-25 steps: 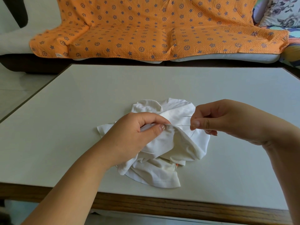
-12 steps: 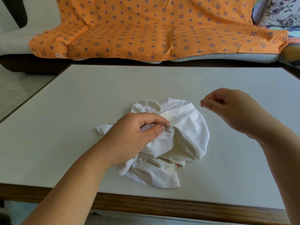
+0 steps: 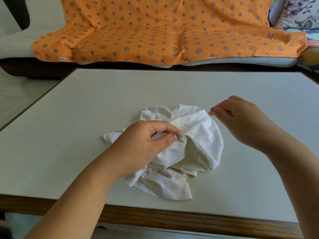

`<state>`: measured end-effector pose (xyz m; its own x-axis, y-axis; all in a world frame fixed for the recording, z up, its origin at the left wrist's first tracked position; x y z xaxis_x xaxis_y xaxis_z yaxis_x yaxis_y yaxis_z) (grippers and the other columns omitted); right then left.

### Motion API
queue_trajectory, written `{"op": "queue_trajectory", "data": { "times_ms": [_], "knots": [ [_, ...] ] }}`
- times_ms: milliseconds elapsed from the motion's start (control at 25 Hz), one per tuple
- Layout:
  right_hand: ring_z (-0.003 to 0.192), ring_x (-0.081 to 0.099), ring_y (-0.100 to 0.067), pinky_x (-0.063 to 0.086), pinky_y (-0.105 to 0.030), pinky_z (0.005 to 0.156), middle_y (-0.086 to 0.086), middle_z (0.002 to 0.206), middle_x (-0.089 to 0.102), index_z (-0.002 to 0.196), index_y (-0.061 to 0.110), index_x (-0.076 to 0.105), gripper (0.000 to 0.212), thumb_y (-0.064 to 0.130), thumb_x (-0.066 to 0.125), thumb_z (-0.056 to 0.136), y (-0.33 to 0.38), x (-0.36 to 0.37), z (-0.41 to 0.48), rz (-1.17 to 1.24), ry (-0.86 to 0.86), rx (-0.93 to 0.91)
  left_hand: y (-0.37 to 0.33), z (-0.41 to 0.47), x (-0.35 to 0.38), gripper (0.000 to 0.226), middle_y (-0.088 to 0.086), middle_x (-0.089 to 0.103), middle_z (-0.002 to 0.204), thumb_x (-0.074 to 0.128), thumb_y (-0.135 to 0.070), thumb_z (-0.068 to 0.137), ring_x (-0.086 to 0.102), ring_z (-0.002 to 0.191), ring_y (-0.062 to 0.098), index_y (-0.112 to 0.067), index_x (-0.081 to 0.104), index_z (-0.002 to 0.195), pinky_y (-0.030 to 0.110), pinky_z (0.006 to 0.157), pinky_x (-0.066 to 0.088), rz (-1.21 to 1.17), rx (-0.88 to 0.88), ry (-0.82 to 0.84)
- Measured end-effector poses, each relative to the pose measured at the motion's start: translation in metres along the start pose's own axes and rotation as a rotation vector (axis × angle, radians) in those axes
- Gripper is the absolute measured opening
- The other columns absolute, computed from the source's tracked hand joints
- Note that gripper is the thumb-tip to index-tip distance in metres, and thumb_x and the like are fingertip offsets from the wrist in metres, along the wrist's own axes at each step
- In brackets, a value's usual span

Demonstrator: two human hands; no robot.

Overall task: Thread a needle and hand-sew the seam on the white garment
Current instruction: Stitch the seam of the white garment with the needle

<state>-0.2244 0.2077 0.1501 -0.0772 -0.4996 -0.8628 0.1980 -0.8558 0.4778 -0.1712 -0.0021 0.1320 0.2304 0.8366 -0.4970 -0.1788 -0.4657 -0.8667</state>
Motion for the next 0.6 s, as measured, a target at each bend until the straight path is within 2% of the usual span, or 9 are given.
{"op": "queue_trajectory", "data": {
  "times_ms": [120, 240, 360, 440, 520, 600],
  "knots": [
    [0.08, 0.055, -0.008, 0.041, -0.018, 0.068, 0.01, 0.088, 0.053, 0.095, 0.023, 0.07, 0.051, 0.062, 0.039, 0.084, 0.042, 0.006, -0.02, 0.173, 0.158, -0.181, 0.001, 0.001, 0.0, 0.017, -0.029, 0.071, 0.097, 0.062, -0.029, 0.093, 0.062, 0.1, -0.013, -0.041, 0.073, 0.097, 0.006, 0.086, 0.045, -0.019, -0.018, 0.011],
    [0.08, 0.052, -0.007, 0.042, -0.017, 0.068, 0.011, 0.082, 0.054, 0.088, 0.039, 0.068, 0.042, 0.071, 0.047, 0.07, 0.061, 0.015, -0.031, 0.18, 0.258, -0.288, 0.0, 0.0, 0.001, 0.015, -0.023, 0.073, 0.096, 0.062, -0.034, 0.092, 0.064, 0.099, -0.008, -0.039, 0.075, 0.099, 0.017, 0.09, 0.047, -0.011, -0.032, 0.037],
    [0.075, 0.052, -0.006, 0.042, -0.016, 0.064, 0.009, 0.079, 0.059, 0.079, 0.035, 0.067, 0.032, 0.063, 0.057, 0.068, 0.05, 0.018, -0.028, 0.212, 0.253, -0.24, -0.001, -0.002, -0.002, 0.014, -0.023, 0.073, 0.094, 0.064, -0.033, 0.089, 0.065, 0.096, -0.007, -0.036, 0.075, 0.097, 0.011, 0.082, 0.047, -0.016, -0.039, 0.011],
    [0.069, 0.052, -0.004, 0.041, -0.014, 0.062, 0.011, 0.076, 0.059, 0.076, 0.032, 0.067, 0.024, 0.055, 0.061, 0.071, 0.046, 0.016, -0.027, 0.285, 0.267, -0.224, -0.001, -0.002, -0.006, 0.012, -0.017, 0.074, 0.091, 0.066, -0.033, 0.088, 0.066, 0.091, -0.002, -0.035, 0.075, 0.095, 0.013, 0.079, 0.051, -0.021, -0.037, -0.015],
    [0.066, 0.052, -0.004, 0.04, -0.015, 0.061, 0.01, 0.072, 0.059, 0.075, 0.03, 0.068, 0.026, 0.056, 0.064, 0.071, 0.043, 0.015, -0.028, 0.383, 0.288, -0.207, -0.002, -0.002, -0.009, 0.011, -0.011, 0.073, 0.084, 0.066, -0.034, 0.087, 0.066, 0.08, 0.003, -0.033, 0.075, 0.092, 0.015, 0.072, 0.051, -0.014, -0.02, -0.039],
    [0.07, 0.057, -0.009, 0.043, -0.019, 0.065, 0.007, 0.074, 0.064, 0.077, 0.029, 0.067, 0.031, 0.059, 0.063, 0.068, 0.04, 0.015, -0.028, 0.468, 0.302, -0.181, -0.005, -0.002, -0.01, 0.01, -0.013, 0.067, 0.073, 0.066, -0.032, 0.088, 0.058, 0.065, 0.001, -0.031, 0.075, 0.089, 0.011, 0.061, 0.045, -0.012, 0.014, -0.072]
  ]
}}
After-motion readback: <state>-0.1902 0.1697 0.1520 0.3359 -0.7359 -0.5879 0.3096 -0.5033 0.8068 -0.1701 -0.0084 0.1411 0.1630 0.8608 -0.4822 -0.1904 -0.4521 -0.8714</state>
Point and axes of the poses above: each hand's wrist, its own z-axis towards the middle knuckle, its own x-axis out of the palm, y = z × x, the point moved 6 cm from there along z, towards the middle knuckle
